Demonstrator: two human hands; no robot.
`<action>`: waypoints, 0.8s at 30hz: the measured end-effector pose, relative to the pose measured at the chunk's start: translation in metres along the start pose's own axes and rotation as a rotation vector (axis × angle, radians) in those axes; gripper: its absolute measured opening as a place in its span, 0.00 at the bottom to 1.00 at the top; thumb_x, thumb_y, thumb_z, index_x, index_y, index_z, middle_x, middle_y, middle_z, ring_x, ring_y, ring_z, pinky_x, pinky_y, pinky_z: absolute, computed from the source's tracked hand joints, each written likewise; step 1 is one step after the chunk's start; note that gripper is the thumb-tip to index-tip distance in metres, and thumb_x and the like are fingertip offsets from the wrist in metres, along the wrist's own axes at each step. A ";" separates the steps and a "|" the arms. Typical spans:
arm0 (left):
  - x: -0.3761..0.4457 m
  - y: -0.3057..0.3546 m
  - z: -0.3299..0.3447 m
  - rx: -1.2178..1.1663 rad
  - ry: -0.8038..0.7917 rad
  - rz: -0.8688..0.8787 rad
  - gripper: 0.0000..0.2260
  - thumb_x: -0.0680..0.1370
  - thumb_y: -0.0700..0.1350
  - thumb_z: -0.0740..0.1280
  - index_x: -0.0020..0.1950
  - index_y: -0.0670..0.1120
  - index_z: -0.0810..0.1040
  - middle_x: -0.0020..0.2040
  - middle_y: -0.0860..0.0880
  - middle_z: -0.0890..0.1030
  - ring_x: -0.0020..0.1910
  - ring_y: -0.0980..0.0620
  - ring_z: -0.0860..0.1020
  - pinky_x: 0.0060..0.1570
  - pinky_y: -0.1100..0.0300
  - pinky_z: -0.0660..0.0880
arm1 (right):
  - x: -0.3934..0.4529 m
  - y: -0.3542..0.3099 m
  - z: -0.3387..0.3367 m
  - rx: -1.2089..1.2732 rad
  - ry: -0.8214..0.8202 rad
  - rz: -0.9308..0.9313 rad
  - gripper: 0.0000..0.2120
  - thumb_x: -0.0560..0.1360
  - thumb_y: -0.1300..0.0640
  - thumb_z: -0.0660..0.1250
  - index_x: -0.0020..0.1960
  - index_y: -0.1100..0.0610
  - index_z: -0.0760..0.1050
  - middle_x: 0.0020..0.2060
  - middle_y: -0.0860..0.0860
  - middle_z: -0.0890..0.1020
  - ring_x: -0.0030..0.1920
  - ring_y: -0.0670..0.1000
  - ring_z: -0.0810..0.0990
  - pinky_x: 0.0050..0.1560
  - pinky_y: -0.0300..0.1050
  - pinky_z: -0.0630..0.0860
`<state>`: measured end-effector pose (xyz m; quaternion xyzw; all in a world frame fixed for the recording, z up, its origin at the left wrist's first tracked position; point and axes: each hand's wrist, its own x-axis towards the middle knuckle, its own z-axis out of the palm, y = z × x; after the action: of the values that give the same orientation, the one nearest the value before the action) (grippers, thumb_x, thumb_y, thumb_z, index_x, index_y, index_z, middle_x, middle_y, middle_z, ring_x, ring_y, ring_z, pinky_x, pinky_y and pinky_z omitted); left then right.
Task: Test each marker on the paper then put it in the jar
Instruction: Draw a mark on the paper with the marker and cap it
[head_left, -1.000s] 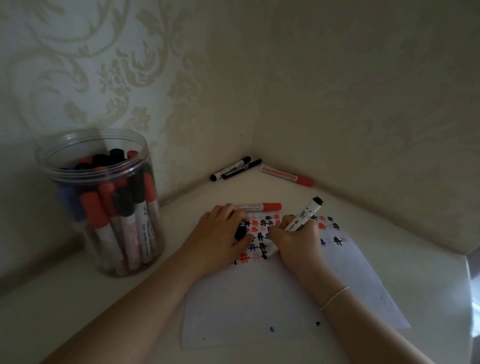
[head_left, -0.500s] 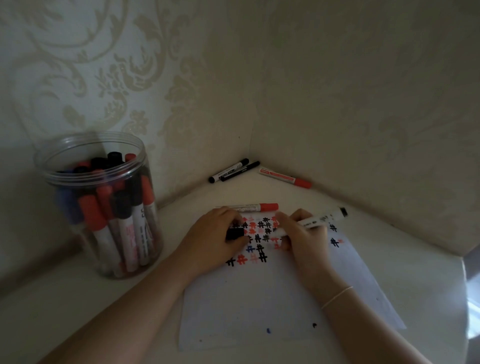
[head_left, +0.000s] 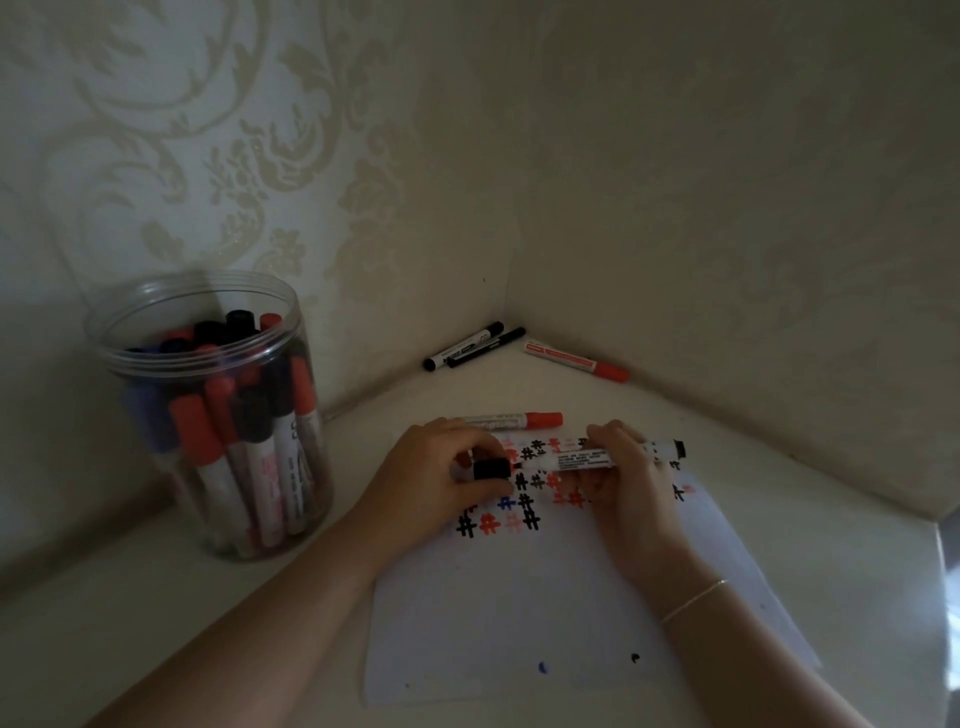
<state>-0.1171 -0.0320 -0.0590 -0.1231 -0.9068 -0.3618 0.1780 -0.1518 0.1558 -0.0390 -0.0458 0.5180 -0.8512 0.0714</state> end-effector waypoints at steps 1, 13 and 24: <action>0.000 0.001 -0.001 -0.005 0.002 0.004 0.10 0.68 0.59 0.72 0.46 0.59 0.78 0.42 0.63 0.78 0.45 0.63 0.74 0.49 0.59 0.72 | 0.000 0.000 0.000 0.000 -0.001 -0.001 0.14 0.76 0.68 0.60 0.32 0.60 0.65 0.25 0.54 0.74 0.25 0.52 0.76 0.27 0.43 0.76; -0.004 0.010 -0.002 -0.167 -0.005 0.069 0.09 0.75 0.55 0.67 0.52 0.53 0.78 0.44 0.61 0.80 0.45 0.60 0.78 0.44 0.69 0.73 | -0.004 -0.001 0.001 -0.243 -0.167 -0.018 0.08 0.68 0.57 0.71 0.32 0.59 0.80 0.41 0.62 0.84 0.43 0.60 0.84 0.44 0.49 0.81; 0.002 0.025 -0.007 -0.408 0.084 -0.178 0.13 0.79 0.50 0.64 0.40 0.42 0.76 0.30 0.54 0.71 0.30 0.58 0.70 0.34 0.67 0.67 | -0.005 0.005 0.010 -0.372 0.043 -0.143 0.16 0.80 0.59 0.60 0.36 0.66 0.71 0.20 0.51 0.64 0.20 0.49 0.63 0.25 0.42 0.68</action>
<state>-0.1081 -0.0191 -0.0381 -0.0610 -0.8140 -0.5566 0.1546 -0.1454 0.1461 -0.0388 -0.0765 0.6630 -0.7446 -0.0100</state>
